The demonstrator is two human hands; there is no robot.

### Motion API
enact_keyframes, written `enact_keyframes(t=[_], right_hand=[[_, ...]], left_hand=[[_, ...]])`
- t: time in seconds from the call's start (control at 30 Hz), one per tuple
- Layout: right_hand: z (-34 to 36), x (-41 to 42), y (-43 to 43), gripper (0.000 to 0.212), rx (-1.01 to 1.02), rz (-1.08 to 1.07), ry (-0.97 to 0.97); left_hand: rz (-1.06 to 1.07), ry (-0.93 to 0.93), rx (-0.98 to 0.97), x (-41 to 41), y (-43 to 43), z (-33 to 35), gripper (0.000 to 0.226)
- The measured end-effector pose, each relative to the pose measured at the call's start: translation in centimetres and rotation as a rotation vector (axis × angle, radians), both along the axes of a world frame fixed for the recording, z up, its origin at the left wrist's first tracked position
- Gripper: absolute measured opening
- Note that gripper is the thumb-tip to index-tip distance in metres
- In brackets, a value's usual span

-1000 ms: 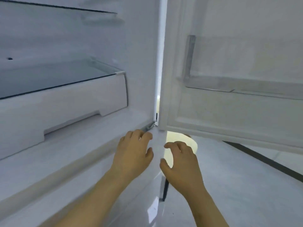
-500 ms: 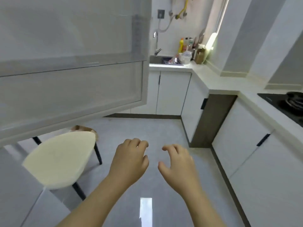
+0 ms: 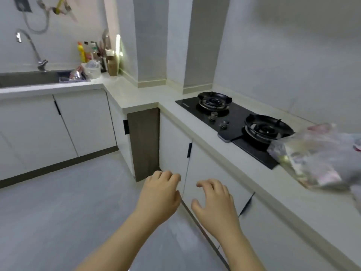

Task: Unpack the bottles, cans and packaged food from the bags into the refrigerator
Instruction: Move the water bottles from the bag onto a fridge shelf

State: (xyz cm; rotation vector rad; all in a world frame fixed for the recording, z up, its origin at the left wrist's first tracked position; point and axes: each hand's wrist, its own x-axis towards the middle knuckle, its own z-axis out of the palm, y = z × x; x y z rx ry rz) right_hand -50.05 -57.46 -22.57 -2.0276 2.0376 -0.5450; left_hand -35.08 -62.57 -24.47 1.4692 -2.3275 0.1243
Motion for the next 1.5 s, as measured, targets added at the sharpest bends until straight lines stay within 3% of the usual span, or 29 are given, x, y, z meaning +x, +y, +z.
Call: enact_keyframes(t=[0.53,0.77,0.9,1.03,1.27,1.5], right_hand=[[-0.7,-22.4,-4.1,0.042,-0.028,-0.668,0.002],[0.3,-28.5,-6.4,0.042,-0.096,-0.941,0.01],[0.5,-30.5,-6.1,0.069,-0.157,-1.076,0.021],[0.9,-32.8,-5.2,0.049,-0.216,-1.207,0.01],[2.9,-38.2,-3.3,0.049,-0.298,-1.262,0.032],[5.0,-45.2,-2.1,0.04,-0.374,-1.203,0.049]], left_hand=[[-0.636,-0.003,-0.102,-28.0,-12.4,-0.3,0.04],[-0.905,0.038,-0.138,-37.9,-16.2,0.5,0.027],[-1.01,0.03,-0.118,-42.2,-16.1,1.2,0.024],[-1.093,0.051,-0.107,-46.0,-15.5,1.8,0.027],[-1.147,0.049,-0.061,-52.1,-13.7,3.5,0.038],[-1.145,0.039,-0.033,-58.8,-12.3,5.4,0.031]])
